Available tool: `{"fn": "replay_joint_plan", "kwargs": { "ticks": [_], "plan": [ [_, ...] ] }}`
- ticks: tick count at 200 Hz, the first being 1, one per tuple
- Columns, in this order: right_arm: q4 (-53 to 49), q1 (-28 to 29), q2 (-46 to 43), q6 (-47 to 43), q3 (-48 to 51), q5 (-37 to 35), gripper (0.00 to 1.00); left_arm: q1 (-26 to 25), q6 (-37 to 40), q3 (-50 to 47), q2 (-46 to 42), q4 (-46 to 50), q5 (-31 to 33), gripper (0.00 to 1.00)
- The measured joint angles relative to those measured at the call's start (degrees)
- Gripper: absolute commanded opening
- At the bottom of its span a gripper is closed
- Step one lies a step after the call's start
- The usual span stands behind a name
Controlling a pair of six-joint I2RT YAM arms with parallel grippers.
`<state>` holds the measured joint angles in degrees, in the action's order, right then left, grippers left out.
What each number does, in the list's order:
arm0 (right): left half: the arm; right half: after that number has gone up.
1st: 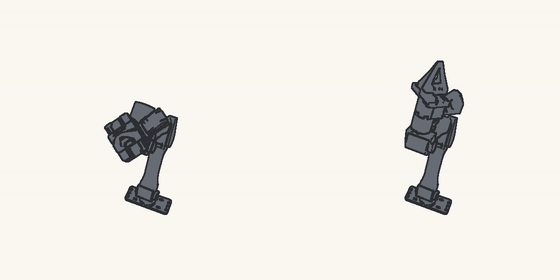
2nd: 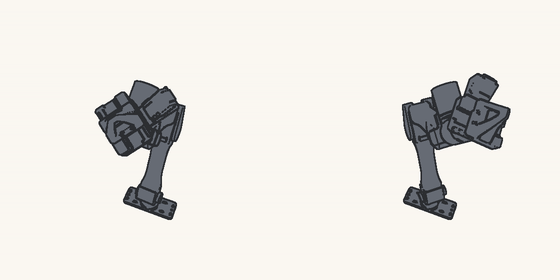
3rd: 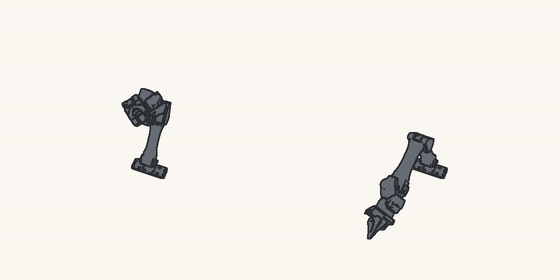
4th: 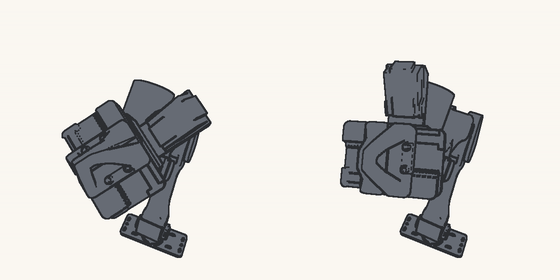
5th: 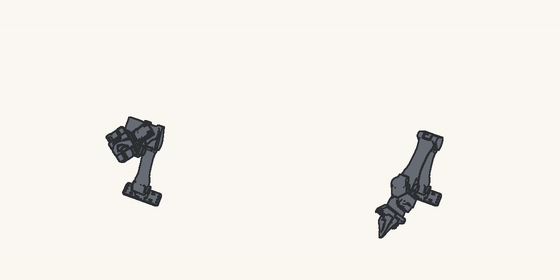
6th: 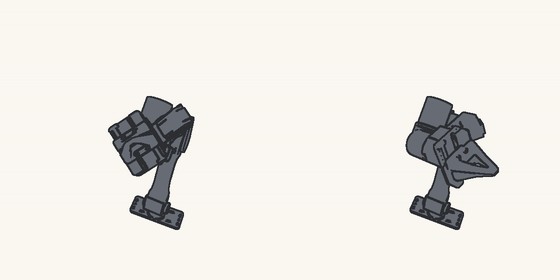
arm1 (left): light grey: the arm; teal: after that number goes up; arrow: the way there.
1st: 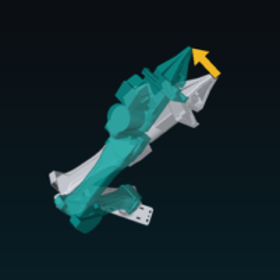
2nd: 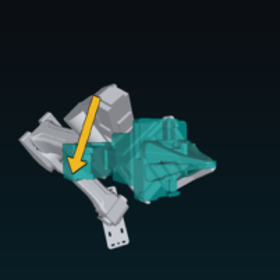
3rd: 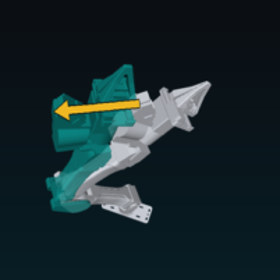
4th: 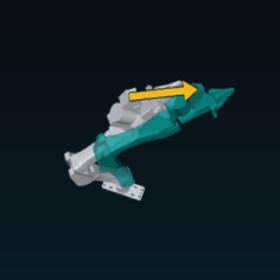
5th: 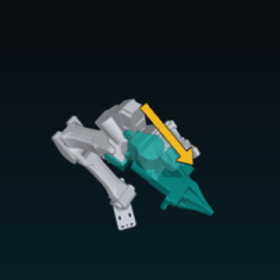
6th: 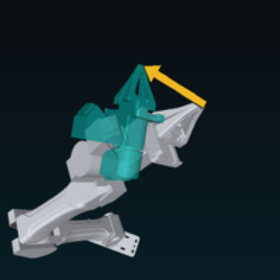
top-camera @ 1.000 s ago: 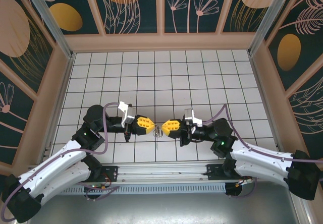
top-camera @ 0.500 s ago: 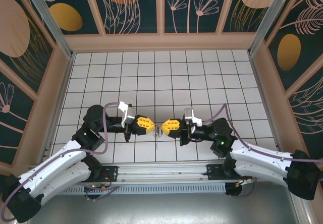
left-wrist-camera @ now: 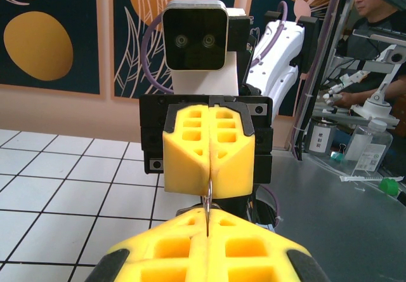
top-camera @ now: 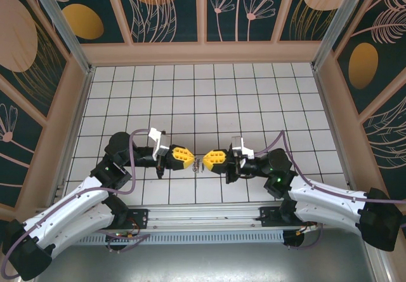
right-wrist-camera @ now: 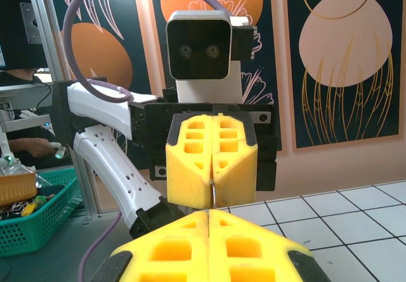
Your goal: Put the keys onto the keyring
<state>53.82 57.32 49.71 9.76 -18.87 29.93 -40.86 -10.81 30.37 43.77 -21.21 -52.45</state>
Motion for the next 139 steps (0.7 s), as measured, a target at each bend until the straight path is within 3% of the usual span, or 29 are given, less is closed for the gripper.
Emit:
{"fn": "replay_joint_plan", "kwargs": {
  "ticks": [139],
  "plan": [
    [0.5, -0.2, 1.0, 0.0, 0.0, 0.3, 0.00, 0.0, 0.0, 0.0, 0.0, 0.0, 0.0, 0.00]
  ]
}}
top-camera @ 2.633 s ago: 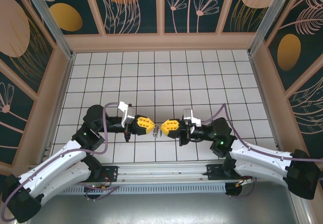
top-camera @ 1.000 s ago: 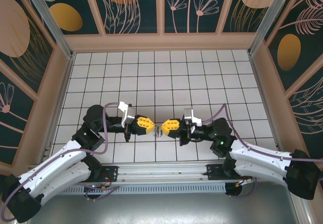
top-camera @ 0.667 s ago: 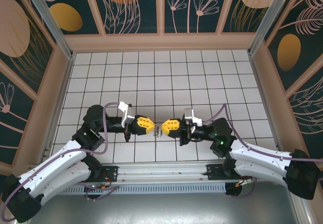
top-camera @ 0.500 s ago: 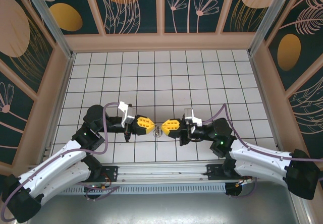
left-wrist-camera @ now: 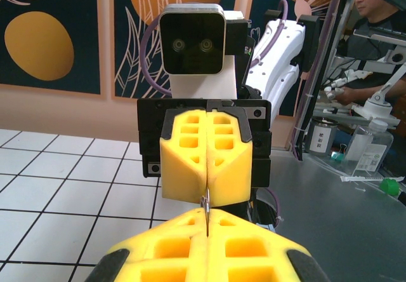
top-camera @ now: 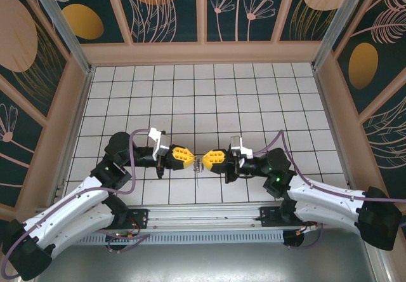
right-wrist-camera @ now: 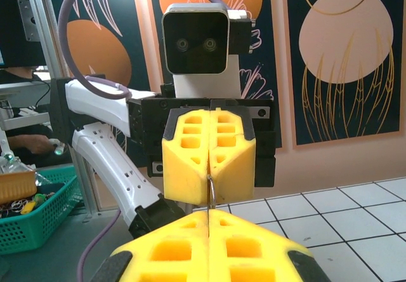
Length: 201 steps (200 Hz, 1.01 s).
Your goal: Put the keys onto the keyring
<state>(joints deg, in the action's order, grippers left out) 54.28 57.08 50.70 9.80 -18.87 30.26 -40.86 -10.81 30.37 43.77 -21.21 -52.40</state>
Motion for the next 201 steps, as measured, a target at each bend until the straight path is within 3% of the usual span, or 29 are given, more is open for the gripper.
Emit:
{"fn": "replay_joint_plan", "kwargs": {
  "ticks": [201],
  "plan": [
    [0.8, -0.3, -1.1, 0.7, 0.1, 0.2, 0.00, -0.9, 1.0, 0.0, 0.0, 2.0, 1.9, 0.00]
  ]
}}
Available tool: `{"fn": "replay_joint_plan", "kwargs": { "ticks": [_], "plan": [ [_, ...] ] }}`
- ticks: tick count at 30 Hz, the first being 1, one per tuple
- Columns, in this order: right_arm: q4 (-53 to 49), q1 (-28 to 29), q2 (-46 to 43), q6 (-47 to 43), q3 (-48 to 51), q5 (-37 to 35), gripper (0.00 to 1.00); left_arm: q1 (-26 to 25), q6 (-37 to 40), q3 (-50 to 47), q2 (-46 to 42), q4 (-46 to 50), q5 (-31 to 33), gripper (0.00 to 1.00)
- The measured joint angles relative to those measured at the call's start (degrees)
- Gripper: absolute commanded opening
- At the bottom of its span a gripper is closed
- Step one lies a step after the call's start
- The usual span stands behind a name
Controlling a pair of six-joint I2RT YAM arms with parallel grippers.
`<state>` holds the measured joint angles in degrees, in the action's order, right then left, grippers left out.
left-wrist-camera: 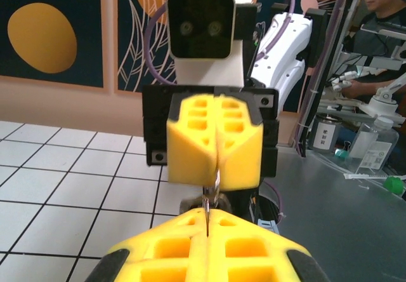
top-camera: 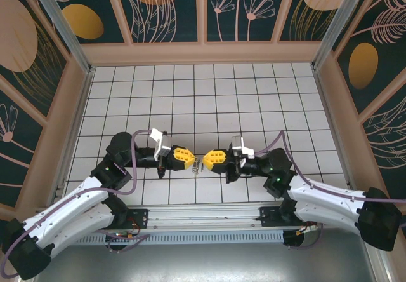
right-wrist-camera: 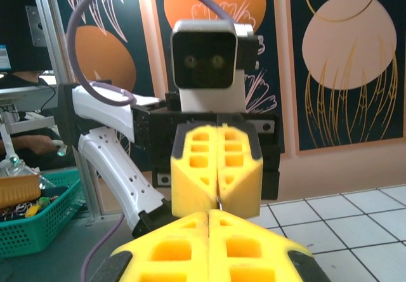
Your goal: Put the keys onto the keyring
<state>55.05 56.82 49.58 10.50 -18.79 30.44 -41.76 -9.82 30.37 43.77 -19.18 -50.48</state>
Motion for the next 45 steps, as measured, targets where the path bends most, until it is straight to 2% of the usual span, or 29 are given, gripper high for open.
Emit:
{"fn": "replay_joint_plan", "kwargs": {
  "ticks": [5, 13, 22, 28, 32, 45],
  "plan": [
    [-2.7, -0.2, -4.5, 0.4, 0.8, -2.3, 0.00, -0.4, 0.5, 0.0, 0.0, 0.9, 1.4, 0.00],
    [-7.8, -1.5, -5.1, 1.3, 2.2, -6.7, 0.00, -0.7, 0.5, 0.0, 0.6, 3.6, 6.4, 0.00],
    [-12.9, -4.6, -9.3, 3.8, 6.7, -10.3, 0.00, -0.8, -2.3, -0.7, 6.0, 9.7, 21.2, 0.00],
    [-15.6, -10.5, -7.7, 6.8, 9.2, -11.6, 0.00, -0.8, -4.9, -2.1, 13.5, 14.0, 29.3, 0.00],
    [-15.5, -14.1, -6.3, 9.0, 12.4, -11.5, 0.00, -0.9, -6.0, -1.6, 17.3, 11.6, 31.2, 0.00],
    [-15.0, -17.1, -6.3, 10.0, 14.0, -11.4, 0.00, -1.1, -7.5, 6.1, 38.1, -2.7, 33.0, 0.00]
  ]
}}
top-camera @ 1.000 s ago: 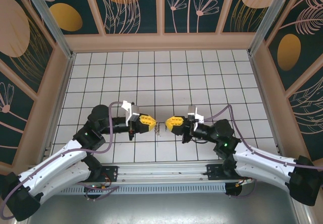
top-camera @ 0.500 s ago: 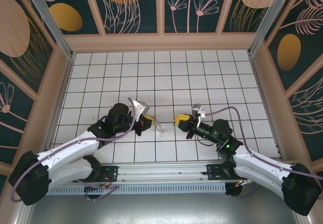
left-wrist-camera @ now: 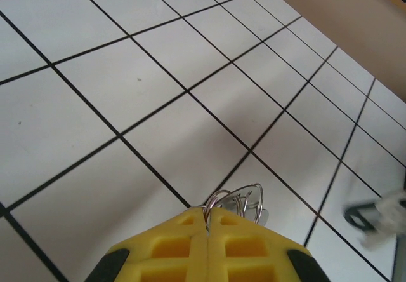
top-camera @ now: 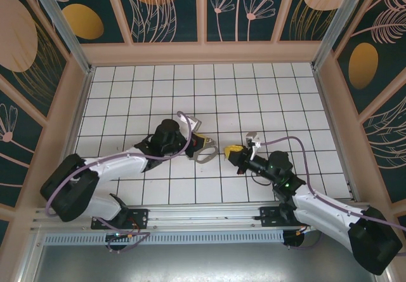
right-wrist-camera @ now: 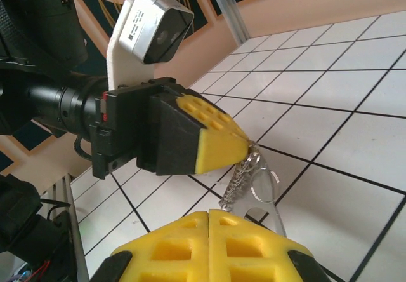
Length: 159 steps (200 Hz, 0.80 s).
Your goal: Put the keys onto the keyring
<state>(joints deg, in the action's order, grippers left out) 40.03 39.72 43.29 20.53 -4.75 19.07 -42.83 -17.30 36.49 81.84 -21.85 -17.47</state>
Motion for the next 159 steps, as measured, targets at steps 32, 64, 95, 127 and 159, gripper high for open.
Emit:
{"fn": "replay_joint_plan", "kwargs": {
  "ticks": [32, 64, 95, 127, 159],
  "plan": [
    [0.0, -1.7, 0.0, 0.9, 0.9, 0.0, 0.00, 0.0, 0.0, 2.6, 5.7, -2.5, 1.5, 0.00],
    [0.0, -3.1, 0.1, 1.4, 1.7, -0.1, 0.00, 0.0, 0.8, 4.2, 10.7, -0.3, 2.8, 0.00],
    [-0.1, -4.1, -0.6, 2.1, 2.3, -0.1, 0.00, 0.0, 1.7, 4.2, 15.5, 4.4, 3.8, 0.00],
    [-0.5, -4.7, -2.0, 2.5, 2.7, 0.0, 0.00, 0.0, 2.3, 4.5, 15.8, 5.0, 4.5, 0.23],
    [-0.5, -4.9, -2.3, 2.7, 2.9, 0.0, 0.00, 0.0, 2.8, 4.3, 14.6, 7.3, 5.9, 0.47]
  ]
}}
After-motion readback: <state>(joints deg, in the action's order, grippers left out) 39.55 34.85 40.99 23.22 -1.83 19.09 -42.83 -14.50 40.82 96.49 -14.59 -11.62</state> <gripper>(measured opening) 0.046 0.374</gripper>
